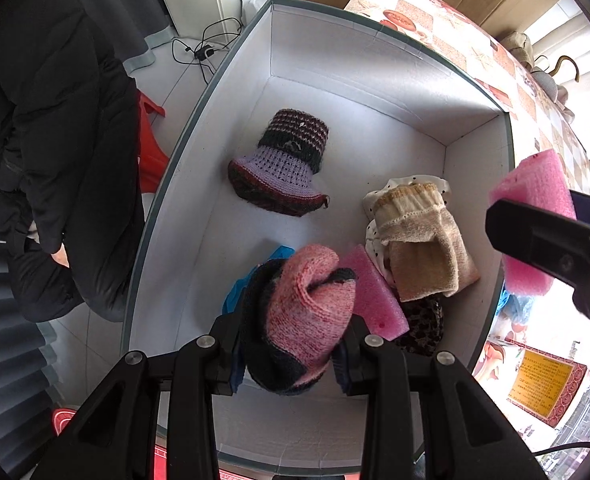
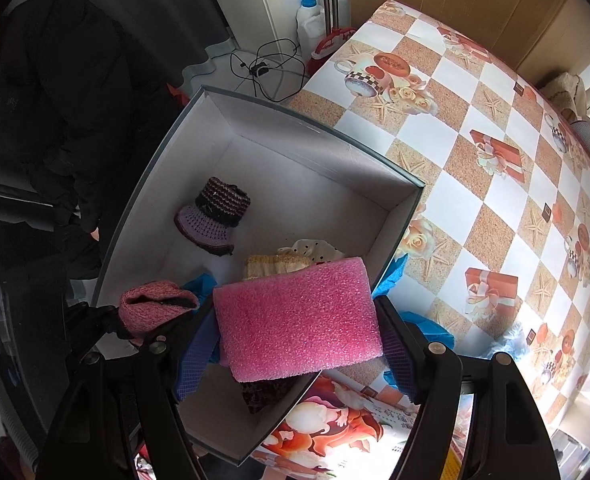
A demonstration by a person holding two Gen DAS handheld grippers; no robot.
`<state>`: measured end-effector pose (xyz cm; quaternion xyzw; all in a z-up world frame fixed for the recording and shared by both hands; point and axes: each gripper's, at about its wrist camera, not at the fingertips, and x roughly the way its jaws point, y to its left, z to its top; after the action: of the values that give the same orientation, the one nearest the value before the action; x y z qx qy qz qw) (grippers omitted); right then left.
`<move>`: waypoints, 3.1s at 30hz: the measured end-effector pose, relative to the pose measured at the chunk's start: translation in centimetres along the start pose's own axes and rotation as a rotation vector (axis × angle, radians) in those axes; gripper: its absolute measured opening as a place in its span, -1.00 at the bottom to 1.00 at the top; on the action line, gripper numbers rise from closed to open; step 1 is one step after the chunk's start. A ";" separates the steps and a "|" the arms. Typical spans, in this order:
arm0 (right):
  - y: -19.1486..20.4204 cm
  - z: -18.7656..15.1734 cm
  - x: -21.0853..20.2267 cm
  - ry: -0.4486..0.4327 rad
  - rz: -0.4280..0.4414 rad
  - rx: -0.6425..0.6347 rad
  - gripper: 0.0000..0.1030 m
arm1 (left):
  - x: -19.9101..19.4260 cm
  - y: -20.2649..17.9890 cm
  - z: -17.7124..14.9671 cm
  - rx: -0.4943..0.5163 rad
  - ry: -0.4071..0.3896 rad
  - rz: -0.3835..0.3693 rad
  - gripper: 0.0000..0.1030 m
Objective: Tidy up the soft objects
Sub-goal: 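Lower knit hat into box with left tool while right tool releases sponge inside, then move left tool to blue cloth while right tool approaches fluffy light-blue toy, then close left tool on blue cloth while right tool grasps fluffy light-blue toy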
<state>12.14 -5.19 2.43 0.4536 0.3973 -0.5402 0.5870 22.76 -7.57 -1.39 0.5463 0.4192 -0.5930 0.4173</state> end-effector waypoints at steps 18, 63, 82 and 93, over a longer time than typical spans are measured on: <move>0.3 0.2 0.6 0.010 0.022 -0.013 0.97 | -0.5 0.9 -0.3 -0.040 -0.039 -0.053 0.63; -28.6 -14.0 -1.8 0.192 0.130 0.521 0.97 | 4.1 -25.2 -0.2 0.540 0.140 0.074 0.99; -29.6 -12.4 9.2 0.297 -0.084 0.211 0.97 | 12.2 -27.6 0.3 0.504 0.331 0.190 0.99; -40.1 -22.2 4.2 0.182 -0.036 0.615 0.97 | 8.0 -31.3 -0.1 0.580 0.168 0.018 0.99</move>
<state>-26.75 14.81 -11.80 0.6490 0.2741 -0.6027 0.3746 -7.47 1.67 -8.08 0.6935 0.2604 -0.6371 0.2129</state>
